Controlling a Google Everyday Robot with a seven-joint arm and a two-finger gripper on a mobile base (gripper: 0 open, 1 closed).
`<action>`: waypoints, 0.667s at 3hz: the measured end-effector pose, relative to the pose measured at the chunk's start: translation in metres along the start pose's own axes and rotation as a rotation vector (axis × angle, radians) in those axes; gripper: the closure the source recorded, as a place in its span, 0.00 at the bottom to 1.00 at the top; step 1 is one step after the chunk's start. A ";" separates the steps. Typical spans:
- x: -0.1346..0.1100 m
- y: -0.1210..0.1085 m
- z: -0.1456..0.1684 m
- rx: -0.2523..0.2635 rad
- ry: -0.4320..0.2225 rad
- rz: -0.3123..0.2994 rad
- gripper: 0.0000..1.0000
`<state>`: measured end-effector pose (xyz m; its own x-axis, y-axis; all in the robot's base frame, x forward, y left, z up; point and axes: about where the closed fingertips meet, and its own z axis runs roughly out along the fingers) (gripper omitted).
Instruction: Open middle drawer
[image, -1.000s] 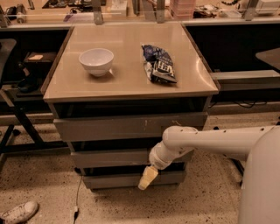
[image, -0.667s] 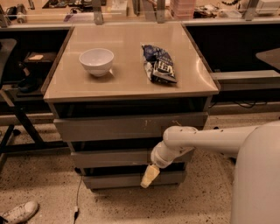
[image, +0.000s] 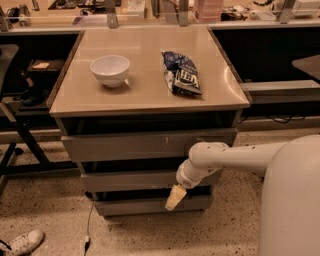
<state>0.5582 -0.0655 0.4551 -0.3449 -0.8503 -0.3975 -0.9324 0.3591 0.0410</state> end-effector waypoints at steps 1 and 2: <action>0.002 -0.009 0.001 0.012 0.008 -0.007 0.00; -0.001 -0.019 0.007 0.019 0.011 -0.021 0.00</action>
Offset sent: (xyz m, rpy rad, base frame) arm 0.0338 -0.0035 -0.0085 -0.0278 -0.0386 0.0199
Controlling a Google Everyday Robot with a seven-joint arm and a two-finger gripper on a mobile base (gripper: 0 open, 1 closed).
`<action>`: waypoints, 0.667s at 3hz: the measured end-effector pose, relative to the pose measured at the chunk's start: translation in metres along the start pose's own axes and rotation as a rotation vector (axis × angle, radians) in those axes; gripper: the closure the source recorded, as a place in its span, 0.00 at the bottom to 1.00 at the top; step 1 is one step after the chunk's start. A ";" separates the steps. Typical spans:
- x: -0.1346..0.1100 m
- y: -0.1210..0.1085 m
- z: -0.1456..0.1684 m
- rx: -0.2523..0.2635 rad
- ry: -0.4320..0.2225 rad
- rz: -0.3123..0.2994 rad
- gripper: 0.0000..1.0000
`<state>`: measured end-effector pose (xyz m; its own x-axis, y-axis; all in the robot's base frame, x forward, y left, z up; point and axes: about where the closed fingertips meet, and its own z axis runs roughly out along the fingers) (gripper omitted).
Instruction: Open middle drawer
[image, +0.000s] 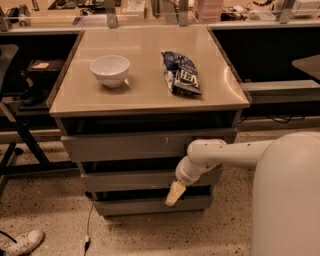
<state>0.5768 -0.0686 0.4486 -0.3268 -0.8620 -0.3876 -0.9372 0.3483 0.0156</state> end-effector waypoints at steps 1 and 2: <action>-0.003 -0.007 0.012 -0.004 -0.003 -0.007 0.00; -0.002 -0.004 0.029 -0.024 -0.001 -0.005 0.00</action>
Offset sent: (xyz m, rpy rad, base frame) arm 0.0092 0.0171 -0.0422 0.0128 0.0346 0.0171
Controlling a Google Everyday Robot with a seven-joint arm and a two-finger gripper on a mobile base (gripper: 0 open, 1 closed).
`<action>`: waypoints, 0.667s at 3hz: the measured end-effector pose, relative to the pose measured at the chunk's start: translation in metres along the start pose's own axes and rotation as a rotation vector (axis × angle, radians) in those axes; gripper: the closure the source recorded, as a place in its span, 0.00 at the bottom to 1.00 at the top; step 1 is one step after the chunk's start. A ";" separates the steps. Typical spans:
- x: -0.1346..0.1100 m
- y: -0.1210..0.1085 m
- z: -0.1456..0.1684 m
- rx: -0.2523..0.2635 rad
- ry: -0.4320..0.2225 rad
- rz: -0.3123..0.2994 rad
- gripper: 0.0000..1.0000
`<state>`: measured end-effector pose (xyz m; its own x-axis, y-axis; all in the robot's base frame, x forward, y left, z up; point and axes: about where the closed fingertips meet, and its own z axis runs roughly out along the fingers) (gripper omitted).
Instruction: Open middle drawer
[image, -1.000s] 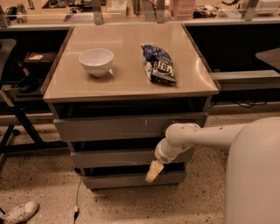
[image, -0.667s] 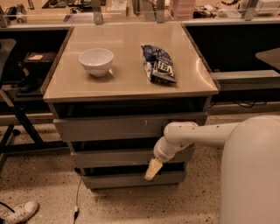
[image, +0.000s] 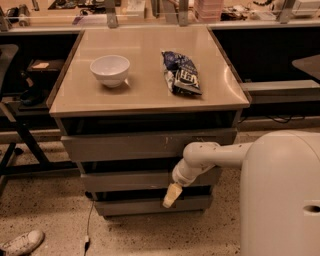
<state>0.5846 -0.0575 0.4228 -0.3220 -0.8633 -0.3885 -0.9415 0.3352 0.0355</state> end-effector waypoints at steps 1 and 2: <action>0.003 0.019 0.011 -0.050 0.019 0.008 0.00; 0.002 0.019 0.008 -0.051 0.019 0.008 0.00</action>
Offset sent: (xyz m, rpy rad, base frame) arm -0.0815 0.0058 0.0026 0.0321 0.1864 0.0171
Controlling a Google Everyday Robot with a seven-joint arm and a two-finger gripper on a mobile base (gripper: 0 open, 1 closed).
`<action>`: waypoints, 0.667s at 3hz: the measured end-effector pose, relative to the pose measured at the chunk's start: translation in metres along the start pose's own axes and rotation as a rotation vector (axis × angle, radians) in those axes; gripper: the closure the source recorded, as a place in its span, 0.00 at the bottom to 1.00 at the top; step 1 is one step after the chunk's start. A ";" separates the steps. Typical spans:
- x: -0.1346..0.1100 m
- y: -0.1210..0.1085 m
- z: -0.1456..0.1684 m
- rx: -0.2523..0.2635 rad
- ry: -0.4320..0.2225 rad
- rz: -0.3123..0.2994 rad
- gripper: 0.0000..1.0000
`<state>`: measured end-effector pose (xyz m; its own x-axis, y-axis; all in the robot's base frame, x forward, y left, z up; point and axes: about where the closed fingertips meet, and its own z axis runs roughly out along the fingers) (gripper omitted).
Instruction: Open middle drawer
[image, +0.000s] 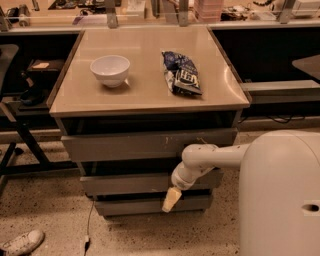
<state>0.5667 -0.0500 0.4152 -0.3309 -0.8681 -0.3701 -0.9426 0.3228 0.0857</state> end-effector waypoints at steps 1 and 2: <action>0.005 0.019 -0.007 -0.040 0.004 0.013 0.00; 0.005 0.019 -0.008 -0.040 0.004 0.013 0.00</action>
Offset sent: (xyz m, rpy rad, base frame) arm -0.1154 -0.0186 0.0448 0.0420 0.2108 0.0132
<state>0.5470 -0.0510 0.4220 -0.3430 -0.8654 -0.3653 -0.9393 0.3184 0.1276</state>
